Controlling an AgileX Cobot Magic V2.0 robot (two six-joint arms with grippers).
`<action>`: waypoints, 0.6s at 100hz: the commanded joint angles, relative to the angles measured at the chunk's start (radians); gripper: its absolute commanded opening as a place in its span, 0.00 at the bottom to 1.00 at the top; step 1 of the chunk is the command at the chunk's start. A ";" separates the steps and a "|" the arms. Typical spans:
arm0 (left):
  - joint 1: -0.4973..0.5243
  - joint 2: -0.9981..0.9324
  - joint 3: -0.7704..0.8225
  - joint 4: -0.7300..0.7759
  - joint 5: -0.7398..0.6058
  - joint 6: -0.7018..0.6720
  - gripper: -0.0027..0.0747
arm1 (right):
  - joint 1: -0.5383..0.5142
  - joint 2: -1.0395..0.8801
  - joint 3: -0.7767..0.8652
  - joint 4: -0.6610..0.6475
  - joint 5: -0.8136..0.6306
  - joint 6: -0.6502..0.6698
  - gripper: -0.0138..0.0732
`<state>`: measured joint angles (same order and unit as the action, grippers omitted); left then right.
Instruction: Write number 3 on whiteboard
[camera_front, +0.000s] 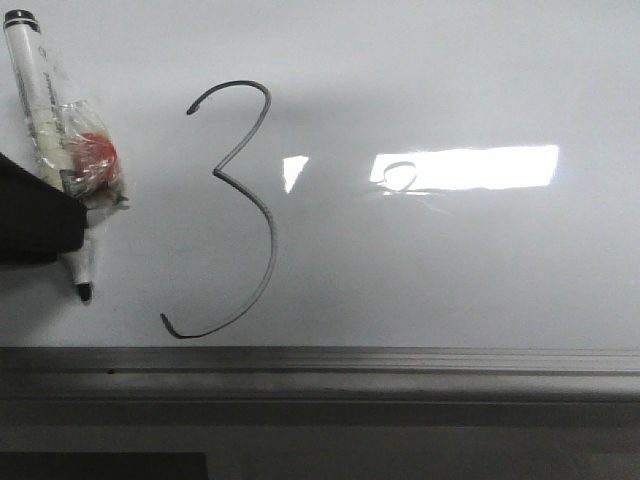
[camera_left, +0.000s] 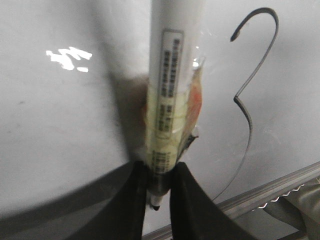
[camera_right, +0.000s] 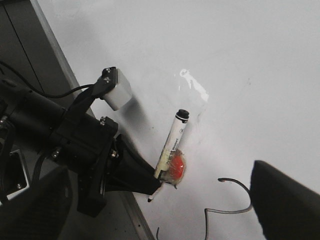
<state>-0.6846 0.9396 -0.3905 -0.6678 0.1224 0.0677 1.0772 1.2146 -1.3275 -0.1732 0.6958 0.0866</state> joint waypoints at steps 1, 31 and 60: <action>0.013 -0.013 -0.021 0.030 -0.064 -0.002 0.03 | -0.008 -0.026 -0.036 -0.019 -0.063 -0.003 0.90; 0.013 -0.102 -0.021 0.058 -0.091 -0.002 0.41 | -0.008 -0.026 -0.036 -0.022 -0.063 -0.003 0.90; 0.013 -0.149 -0.021 0.069 -0.040 -0.002 0.40 | -0.010 -0.026 -0.036 -0.038 -0.026 -0.003 0.90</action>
<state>-0.6741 0.8278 -0.3852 -0.6009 0.1172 0.0677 1.0712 1.2146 -1.3275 -0.1769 0.7048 0.0866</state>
